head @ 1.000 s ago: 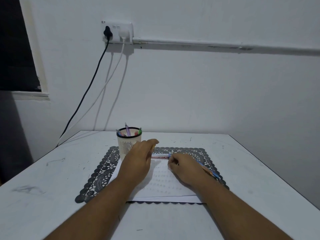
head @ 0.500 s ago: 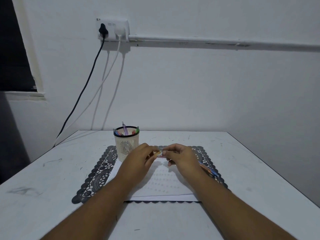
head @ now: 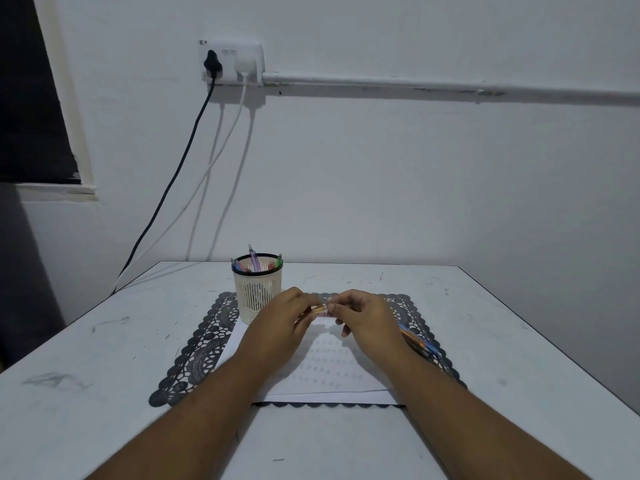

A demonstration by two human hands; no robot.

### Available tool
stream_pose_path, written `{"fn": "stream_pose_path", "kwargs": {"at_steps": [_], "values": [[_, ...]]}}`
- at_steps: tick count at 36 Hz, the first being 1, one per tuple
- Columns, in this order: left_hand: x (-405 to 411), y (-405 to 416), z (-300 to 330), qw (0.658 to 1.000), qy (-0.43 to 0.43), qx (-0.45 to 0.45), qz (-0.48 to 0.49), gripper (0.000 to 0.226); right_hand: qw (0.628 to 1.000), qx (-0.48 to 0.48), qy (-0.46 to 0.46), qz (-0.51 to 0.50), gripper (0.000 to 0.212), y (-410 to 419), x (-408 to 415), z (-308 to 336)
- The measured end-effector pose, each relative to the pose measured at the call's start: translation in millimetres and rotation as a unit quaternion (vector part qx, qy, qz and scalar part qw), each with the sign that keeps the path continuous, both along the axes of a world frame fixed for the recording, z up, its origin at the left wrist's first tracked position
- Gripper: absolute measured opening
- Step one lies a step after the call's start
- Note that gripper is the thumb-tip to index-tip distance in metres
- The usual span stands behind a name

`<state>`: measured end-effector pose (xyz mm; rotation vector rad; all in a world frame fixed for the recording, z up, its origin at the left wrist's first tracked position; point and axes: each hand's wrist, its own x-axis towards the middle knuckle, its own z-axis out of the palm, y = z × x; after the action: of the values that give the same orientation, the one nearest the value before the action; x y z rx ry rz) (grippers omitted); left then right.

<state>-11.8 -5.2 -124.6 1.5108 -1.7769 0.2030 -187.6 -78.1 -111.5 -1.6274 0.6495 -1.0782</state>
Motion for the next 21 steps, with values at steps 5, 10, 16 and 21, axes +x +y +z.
{"fn": "stream_pose_path", "kwargs": {"at_steps": [5, 10, 16, 21], "values": [[1.6, -0.3, -0.9, 1.0, -0.01, -0.007, -0.011, 0.03, 0.999, -0.027, 0.028, -0.004, 0.01, -0.8, -1.8, -0.3], [2.4, -0.3, -0.9, 1.0, -0.012, -0.013, -0.015, 0.03, 0.999, -0.038, 0.036, -0.009, 0.007, -0.4, -3.1, 0.4], [0.9, 0.8, -1.3, 1.0, -0.005, -0.007, -0.016, 0.028, 1.0, -0.012, 0.008, 0.012, 0.011, 6.7, -4.0, 3.9], [0.9, -1.1, -1.0, 1.0, 0.003, 0.003, 0.009, 0.026, 0.999, -0.003, 0.022, -0.027, 0.013, 2.4, -7.8, 8.3]]}}
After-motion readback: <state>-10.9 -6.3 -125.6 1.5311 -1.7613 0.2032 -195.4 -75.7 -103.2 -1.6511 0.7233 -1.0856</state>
